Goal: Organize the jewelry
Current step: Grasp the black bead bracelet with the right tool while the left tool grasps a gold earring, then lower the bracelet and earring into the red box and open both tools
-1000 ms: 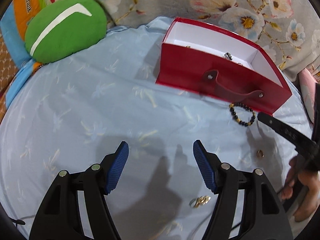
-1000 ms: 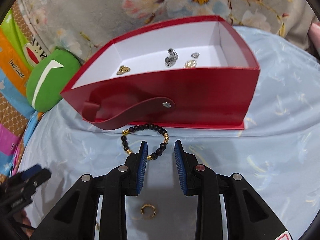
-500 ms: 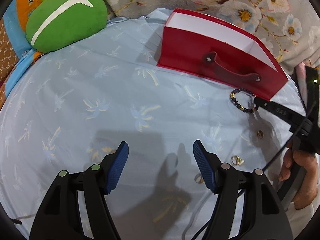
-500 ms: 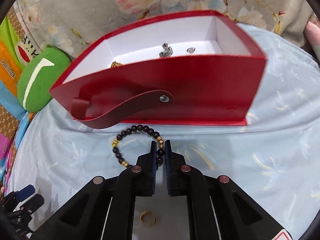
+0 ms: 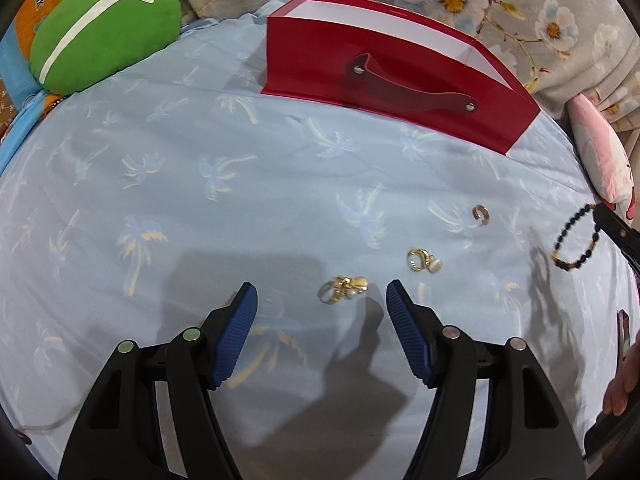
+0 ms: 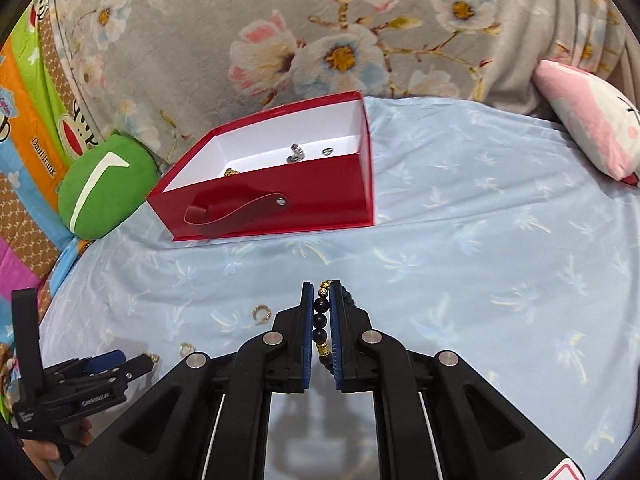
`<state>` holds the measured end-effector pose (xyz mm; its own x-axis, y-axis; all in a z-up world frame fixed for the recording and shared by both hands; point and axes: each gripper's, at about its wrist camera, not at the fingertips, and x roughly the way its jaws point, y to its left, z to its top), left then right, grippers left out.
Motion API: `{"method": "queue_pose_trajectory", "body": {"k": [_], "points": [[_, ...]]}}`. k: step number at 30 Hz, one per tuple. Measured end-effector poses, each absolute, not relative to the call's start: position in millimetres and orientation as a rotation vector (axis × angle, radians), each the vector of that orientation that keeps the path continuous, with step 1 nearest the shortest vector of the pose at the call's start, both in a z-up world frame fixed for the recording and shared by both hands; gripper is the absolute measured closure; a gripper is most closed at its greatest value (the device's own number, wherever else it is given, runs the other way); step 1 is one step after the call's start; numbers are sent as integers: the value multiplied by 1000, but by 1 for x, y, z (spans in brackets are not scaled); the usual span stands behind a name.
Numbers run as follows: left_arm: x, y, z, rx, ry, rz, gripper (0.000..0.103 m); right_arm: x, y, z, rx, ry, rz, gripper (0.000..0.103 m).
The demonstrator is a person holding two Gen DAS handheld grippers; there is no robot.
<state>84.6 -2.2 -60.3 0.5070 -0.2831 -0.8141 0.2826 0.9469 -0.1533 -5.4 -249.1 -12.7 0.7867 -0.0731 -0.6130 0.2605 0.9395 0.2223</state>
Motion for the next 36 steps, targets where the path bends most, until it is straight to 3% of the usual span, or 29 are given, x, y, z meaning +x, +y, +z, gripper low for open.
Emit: {"method": "queue_pose_trajectory", "body": {"k": [8, 11, 14, 18, 29, 36], "points": [[81, -14, -63, 37, 958, -330, 39, -37, -246, -4, 301, 630, -173, 96], [79, -17, -62, 45, 952, -336, 54, -39, -239, -5, 284, 634, -163, 96], [78, -17, -61, 38, 957, -352, 79, -39, -234, -5, 289, 634, -148, 96], [77, -17, -61, 19, 964, -375, 98, -38, -229, -4, 289, 632, -130, 96], [67, -21, -41, -4, 913, -424, 101, -41, -220, 11, 285, 601, -95, 96], [75, -22, 5, 13, 814, -443, 101, -29, -218, 50, 238, 520, -64, 96]]}}
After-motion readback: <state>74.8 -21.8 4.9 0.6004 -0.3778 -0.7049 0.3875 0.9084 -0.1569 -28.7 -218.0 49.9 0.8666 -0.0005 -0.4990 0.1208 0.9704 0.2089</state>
